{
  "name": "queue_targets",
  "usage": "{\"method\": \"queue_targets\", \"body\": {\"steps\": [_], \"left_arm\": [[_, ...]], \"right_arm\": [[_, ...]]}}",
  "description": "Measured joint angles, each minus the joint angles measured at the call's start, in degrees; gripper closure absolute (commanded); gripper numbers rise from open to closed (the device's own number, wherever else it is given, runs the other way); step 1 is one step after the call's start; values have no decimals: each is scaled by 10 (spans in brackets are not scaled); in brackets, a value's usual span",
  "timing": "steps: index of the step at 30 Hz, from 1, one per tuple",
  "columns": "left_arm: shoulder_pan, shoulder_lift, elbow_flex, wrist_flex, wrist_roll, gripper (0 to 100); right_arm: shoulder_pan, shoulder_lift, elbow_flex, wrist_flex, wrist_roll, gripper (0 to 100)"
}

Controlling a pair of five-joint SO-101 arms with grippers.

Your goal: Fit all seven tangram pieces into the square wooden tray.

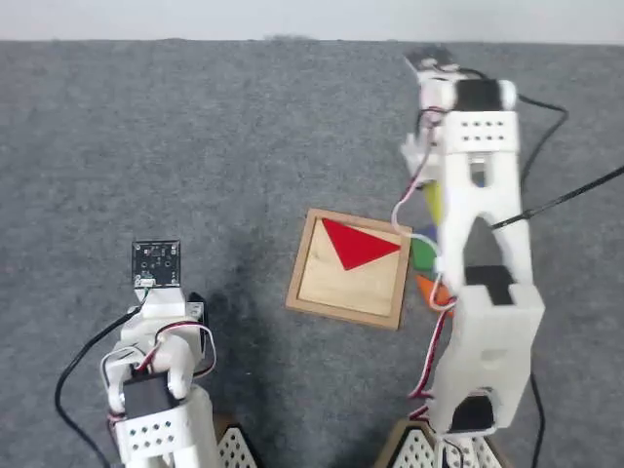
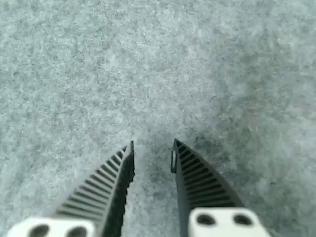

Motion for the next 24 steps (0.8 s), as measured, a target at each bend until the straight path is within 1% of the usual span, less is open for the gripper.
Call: {"method": "queue_targets", "body": {"steps": [4, 6, 8, 11, 13, 15, 24], "left_arm": [[0, 0, 0, 0, 0, 879], [0, 0, 0, 0, 0, 879], [0, 0, 0, 0, 0, 879], [0, 0, 0, 0, 0, 879], [0, 0, 0, 0, 0, 879], [0, 0, 0, 0, 0, 879], [0, 0, 0, 0, 0, 879]], "right_arm": [[-73, -60, 62, -4, -60, 991], [-114, -92, 113, -31, -86, 991], [-150, -125, 182, -87, -113, 991], [-195, -167, 318, -204, -152, 991], [-218, -182, 409, -283, -182, 991], [-231, -184, 469, -345, -219, 991], [-295, -181, 487, -409, -356, 989]]}}
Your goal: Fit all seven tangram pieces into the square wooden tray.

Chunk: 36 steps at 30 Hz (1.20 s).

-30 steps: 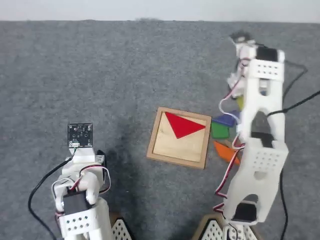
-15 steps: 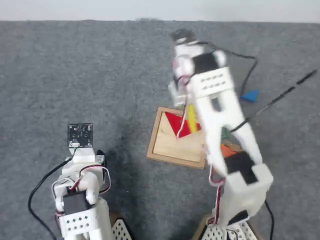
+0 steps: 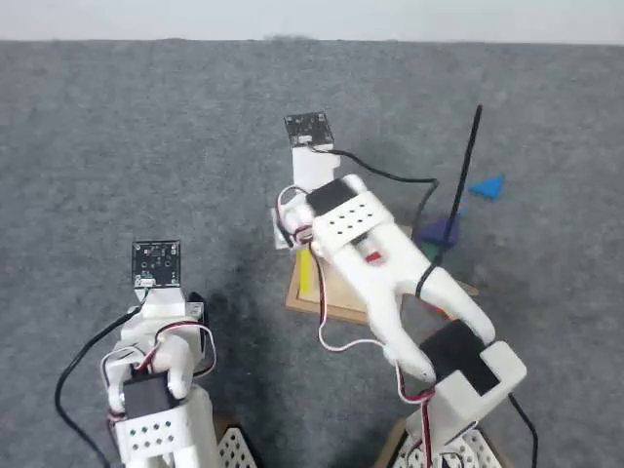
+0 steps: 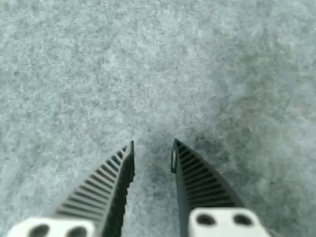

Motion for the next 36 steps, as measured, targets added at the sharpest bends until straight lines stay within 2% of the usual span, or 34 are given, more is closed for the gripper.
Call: {"method": "queue_targets", "body": {"steps": [3, 7, 19, 25, 36], "left_arm": [[0, 0, 0, 0, 0, 879], [0, 0, 0, 0, 0, 879], [0, 0, 0, 0, 0, 879], [0, 0, 0, 0, 0, 879], [0, 0, 0, 0, 0, 879]], "right_arm": [[-2, 26, 0, -17, -43, 989], [-1, 51, 0, -28, -61, 989], [20, 63, 3, -28, -45, 980], [18, 63, 3, -28, -40, 829], [34, 63, 3, -49, -33, 859]]}}
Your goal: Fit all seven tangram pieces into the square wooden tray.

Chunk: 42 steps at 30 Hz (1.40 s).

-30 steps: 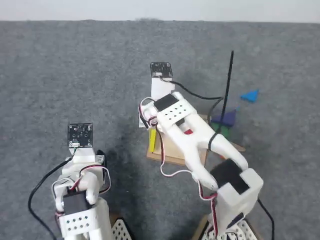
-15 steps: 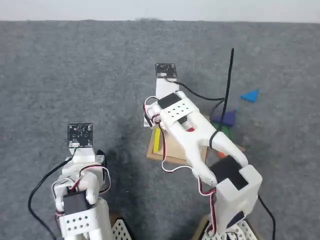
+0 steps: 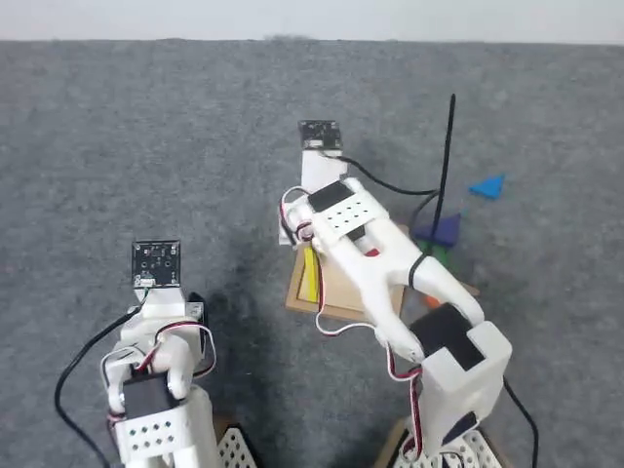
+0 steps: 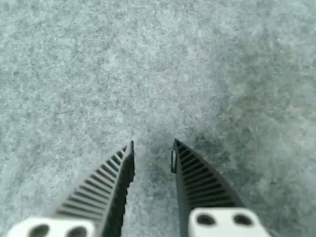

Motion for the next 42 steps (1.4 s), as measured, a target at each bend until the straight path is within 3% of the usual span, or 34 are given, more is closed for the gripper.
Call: {"method": "queue_targets", "body": {"steps": [16, 20, 28, 34, 42], "left_arm": [[0, 0, 0, 0, 0, 879], [0, 0, 0, 0, 0, 879], [0, 0, 0, 0, 0, 879], [0, 0, 0, 0, 0, 879], [0, 0, 0, 0, 0, 879]], "right_arm": [[105, -36, 0, 1, 104, 864], [68, -88, 0, 1, 142, 995], [-62, -125, 0, 42, 231, 992], [-63, -53, 0, 55, 235, 992], [-13, -18, 2, 57, 235, 992]]}}
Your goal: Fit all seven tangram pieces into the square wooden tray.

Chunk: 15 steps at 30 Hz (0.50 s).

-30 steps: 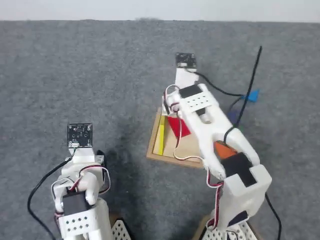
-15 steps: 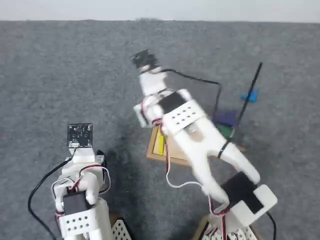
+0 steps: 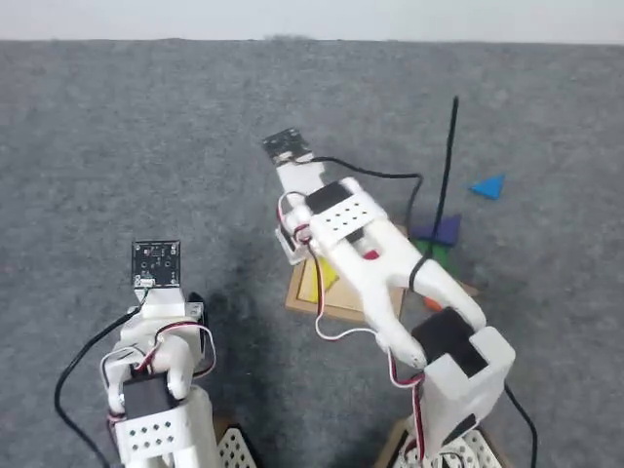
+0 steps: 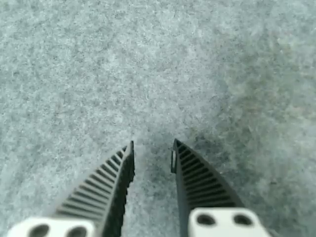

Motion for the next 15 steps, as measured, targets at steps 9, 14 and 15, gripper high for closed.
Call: {"method": "queue_targets", "body": {"steps": [9, 14, 15], "left_arm": [[0, 0, 0, 0, 0, 879], [0, 0, 0, 0, 0, 879], [0, 0, 0, 0, 0, 879]], "right_arm": [[-1, -74, 93, -69, 0, 992], [25, -207, 188, -107, 0, 992], [33, -223, 209, -113, 0, 992]]}}
